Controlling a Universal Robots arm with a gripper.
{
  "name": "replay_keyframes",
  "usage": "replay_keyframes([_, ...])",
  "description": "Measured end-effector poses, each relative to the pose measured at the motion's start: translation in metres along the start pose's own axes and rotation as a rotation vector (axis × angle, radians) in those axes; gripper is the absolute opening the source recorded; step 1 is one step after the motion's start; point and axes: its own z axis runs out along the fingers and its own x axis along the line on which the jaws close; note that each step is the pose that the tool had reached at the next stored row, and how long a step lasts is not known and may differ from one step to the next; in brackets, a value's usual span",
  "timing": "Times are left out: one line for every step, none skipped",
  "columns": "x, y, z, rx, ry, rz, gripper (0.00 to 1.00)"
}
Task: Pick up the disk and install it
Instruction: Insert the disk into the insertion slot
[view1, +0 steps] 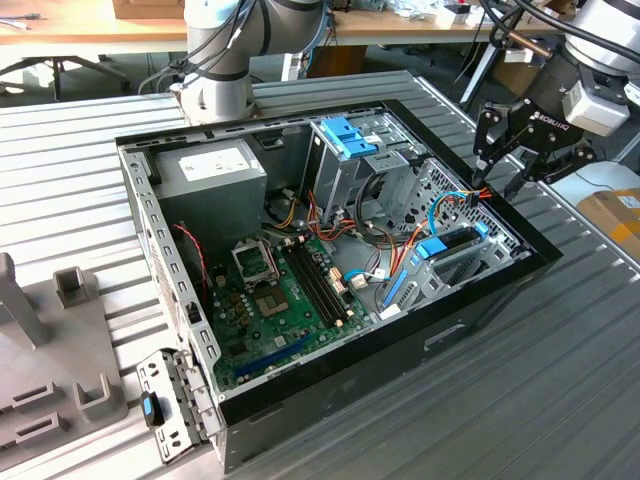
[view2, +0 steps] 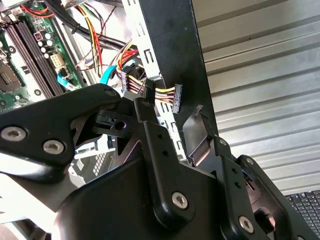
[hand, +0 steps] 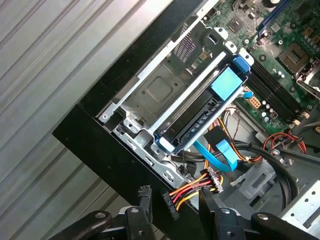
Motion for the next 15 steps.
replay_keyframes([0.0, 0.0, 0.0, 0.0, 0.0, 0.0, 0.5])
replay_keyframes([0.0, 0.0, 0.0, 0.0, 0.0, 0.0, 0.5])
replay_keyframes([0.0, 0.0, 0.0001, 0.0003, 0.0002, 0.01, 0.5])
replay_keyframes([0.0, -0.0001, 0.0003, 0.0016, 0.001, 0.048, 0.5])
replay_keyframes([0.0, 0.0, 0.0005, 0.0025, 0.0012, 0.069, 0.5])
replay_keyframes([0.0, -0.0001, 0.0006, 0.0031, 0.0015, 0.085, 0.5])
replay_keyframes([0.0001, 0.0, 0.0008, 0.0039, 0.0019, 0.108, 0.5])
replay_keyframes([0.0, 0.0, 0.0008, 0.0044, 0.0023, 0.124, 0.5])
replay_keyframes([0.0001, 0.0, 0.0009, 0.005, 0.0026, 0.139, 0.5])
replay_keyframes([0.0, 0.0, 0.0011, 0.0059, 0.003, 0.165, 0.5])
replay_keyframes([0.0, 0.0, 0.0012, 0.0065, 0.0033, 0.182, 0.5])
replay_keyframes([0.0001, 0.0, 0.0013, 0.0073, 0.0037, 0.205, 0.5])
replay_keyframes([0.0001, 0.0, 0.0015, 0.0086, 0.0044, 0.239, 0.5])
replay_keyframes([0.0001, 0.0, 0.0017, 0.0103, 0.0053, 0.288, 0.5])
replay_keyframes([0.0001, 0.0, 0.0018, 0.011, 0.0056, 0.308, 0.5])
